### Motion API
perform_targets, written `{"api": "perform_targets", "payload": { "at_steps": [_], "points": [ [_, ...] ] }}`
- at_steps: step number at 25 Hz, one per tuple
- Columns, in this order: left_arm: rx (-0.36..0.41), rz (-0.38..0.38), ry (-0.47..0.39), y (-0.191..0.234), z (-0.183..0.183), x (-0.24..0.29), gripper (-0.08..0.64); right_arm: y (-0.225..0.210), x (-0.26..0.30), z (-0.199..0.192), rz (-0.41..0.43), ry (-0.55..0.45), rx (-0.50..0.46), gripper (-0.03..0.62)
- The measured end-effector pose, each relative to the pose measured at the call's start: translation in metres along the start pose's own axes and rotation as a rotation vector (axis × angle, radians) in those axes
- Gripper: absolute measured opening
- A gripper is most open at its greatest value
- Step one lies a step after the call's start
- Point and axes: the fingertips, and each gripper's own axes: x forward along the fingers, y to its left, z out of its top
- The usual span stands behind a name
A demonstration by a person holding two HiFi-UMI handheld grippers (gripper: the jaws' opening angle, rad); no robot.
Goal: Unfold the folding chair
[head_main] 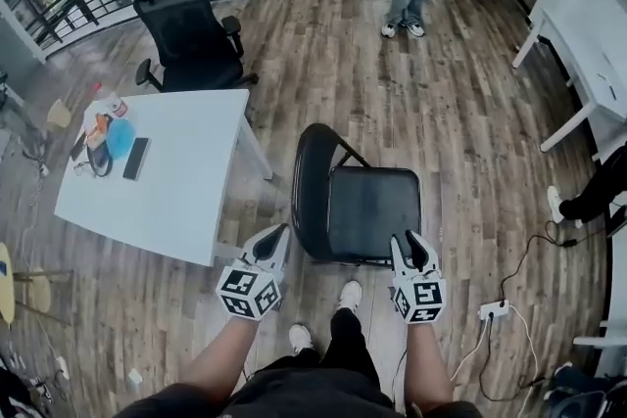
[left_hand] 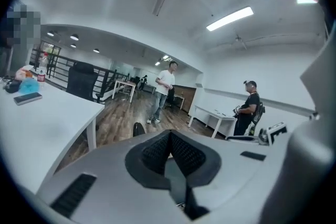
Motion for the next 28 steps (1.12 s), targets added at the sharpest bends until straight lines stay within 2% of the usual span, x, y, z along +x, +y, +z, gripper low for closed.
{"api": "perform_targets", "payload": {
  "at_steps": [2,3,6,9,15,20,28],
  "points": [
    [0.019,-0.026,-0.013,-0.02,-0.003,-0.03,0.006,0.023,-0.034,0.012,-0.068,-0.028,-0.021,0.05],
    [0.029,-0.033,-0.016,-0.029,-0.005,-0.045,0.006,0.034,-0.051,0.015,-0.098,-0.033,-0.027,0.02],
    [0.075,-0.013,-0.018,-0.047,-0.009,-0.085,0.005,0.065,-0.1,0.026,-0.168,-0.056,-0.041,0.015],
    [0.074,0.003,-0.022,-0.06,-0.013,-0.117,0.006,0.096,-0.139,0.036,-0.21,-0.076,-0.074,0.015],
    [0.091,0.002,-0.063,-0.087,-0.014,-0.15,0.006,0.143,-0.164,0.057,-0.132,-0.115,-0.126,0.014],
    [0.099,0.033,-0.092,-0.106,-0.007,-0.161,0.005,0.148,-0.178,0.075,-0.079,-0.161,-0.131,0.014],
    [0.108,0.06,-0.106,-0.126,-0.008,-0.172,0.006,0.148,-0.195,0.072,-0.032,-0.179,-0.144,0.014]
  ]
}}
